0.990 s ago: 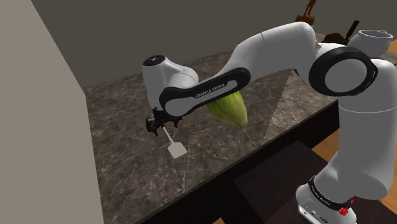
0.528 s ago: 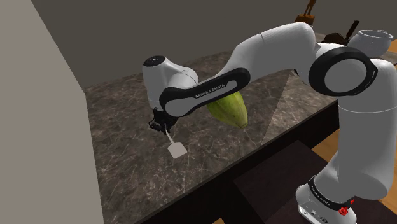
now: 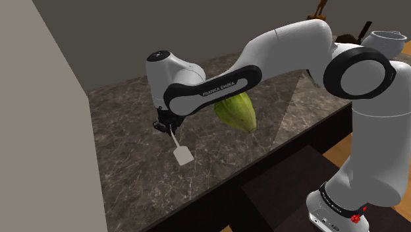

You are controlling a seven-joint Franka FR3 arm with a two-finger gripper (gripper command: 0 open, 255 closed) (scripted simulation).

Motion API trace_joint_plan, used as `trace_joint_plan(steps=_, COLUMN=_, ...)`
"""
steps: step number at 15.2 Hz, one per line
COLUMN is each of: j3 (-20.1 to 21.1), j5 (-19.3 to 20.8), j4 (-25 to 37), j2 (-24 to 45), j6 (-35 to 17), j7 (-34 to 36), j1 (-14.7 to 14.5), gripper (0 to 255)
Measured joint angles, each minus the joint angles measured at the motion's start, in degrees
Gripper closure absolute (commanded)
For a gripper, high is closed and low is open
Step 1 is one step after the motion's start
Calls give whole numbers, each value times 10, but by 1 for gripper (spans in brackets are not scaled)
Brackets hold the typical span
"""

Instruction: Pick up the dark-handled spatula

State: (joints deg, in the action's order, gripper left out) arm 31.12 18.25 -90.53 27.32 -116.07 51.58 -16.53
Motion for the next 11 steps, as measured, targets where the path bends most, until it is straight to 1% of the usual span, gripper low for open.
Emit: trace_joint_plan(steps=11, j3=8, j5=-15, j4=54, j2=-19, j6=70, j7=-13, j1=-1, gripper=255)
